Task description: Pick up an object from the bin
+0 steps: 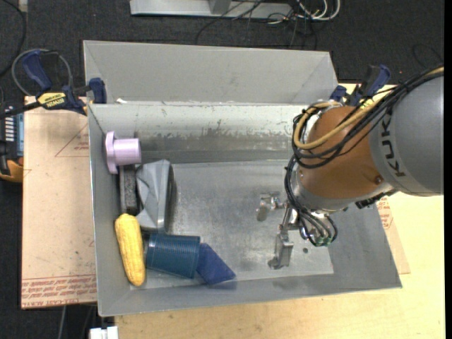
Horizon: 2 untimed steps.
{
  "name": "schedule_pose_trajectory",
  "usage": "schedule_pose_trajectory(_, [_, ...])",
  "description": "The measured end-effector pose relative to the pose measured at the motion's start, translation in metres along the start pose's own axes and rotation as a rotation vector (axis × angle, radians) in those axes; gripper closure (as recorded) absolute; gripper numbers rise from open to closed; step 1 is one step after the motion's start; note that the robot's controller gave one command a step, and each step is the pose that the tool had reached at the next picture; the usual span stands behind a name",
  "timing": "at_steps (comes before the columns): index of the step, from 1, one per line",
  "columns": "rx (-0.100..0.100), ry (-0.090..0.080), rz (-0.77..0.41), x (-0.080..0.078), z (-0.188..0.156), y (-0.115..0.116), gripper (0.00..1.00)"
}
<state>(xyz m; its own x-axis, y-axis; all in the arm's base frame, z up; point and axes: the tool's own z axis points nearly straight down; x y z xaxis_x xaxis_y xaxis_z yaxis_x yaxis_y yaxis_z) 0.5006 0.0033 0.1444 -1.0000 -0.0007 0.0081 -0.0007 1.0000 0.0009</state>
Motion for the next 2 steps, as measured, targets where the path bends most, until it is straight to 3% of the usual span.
schedule_pose_trajectory(1, [0.000, -0.008, 0.000, -0.002, -0.004, 0.000, 0.00])
schedule_pose_trajectory(2, [-0.002, -0.004, -0.160, -0.009, 0.076, 0.070, 0.00])
